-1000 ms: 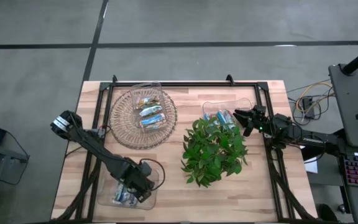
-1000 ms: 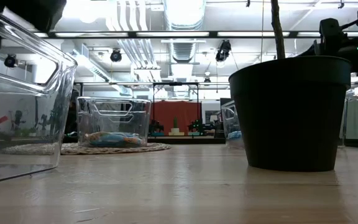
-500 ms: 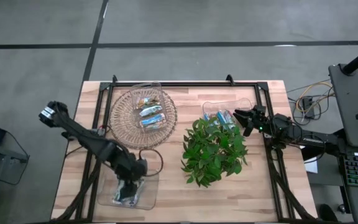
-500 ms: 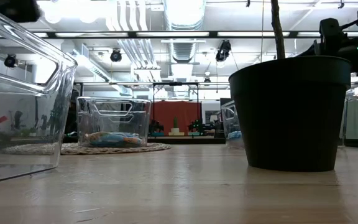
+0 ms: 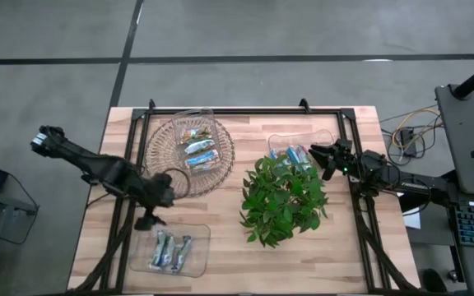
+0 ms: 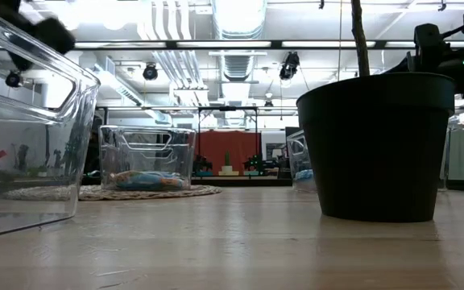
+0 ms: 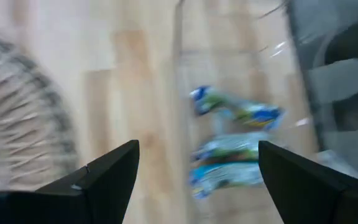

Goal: Pick and place Granola Bars by type
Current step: Return to Home Position

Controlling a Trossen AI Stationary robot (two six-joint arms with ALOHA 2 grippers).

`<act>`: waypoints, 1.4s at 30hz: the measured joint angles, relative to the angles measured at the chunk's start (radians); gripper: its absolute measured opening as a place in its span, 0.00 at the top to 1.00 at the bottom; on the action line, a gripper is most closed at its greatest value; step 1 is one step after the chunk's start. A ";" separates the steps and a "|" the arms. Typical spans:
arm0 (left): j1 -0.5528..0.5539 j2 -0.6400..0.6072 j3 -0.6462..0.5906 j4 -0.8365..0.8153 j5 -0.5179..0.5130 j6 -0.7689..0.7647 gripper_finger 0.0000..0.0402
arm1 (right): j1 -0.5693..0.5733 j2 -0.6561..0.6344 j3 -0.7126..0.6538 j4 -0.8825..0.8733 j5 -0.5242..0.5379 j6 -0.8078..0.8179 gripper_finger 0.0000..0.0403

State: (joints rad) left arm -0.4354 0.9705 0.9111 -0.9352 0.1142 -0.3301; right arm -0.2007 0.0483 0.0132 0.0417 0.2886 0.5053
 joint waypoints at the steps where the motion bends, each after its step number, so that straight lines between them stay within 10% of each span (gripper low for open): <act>1: 0.003 -0.041 -0.036 0.000 -0.022 0.020 0.24 | 0.000 0.000 0.000 0.000 0.000 0.000 0.67; 15: 0.003 -0.447 -0.277 0.105 -0.056 0.023 0.24 | 0.000 0.000 0.000 0.000 0.000 0.000 0.70; 42: 0.003 -0.705 -0.379 0.277 -0.159 -0.047 0.24 | 0.000 0.000 0.000 0.000 0.000 0.000 0.69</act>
State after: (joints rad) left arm -0.4322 0.2655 0.5318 -0.6585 -0.0449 -0.3771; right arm -0.2006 0.0486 0.0132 0.0417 0.2886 0.5053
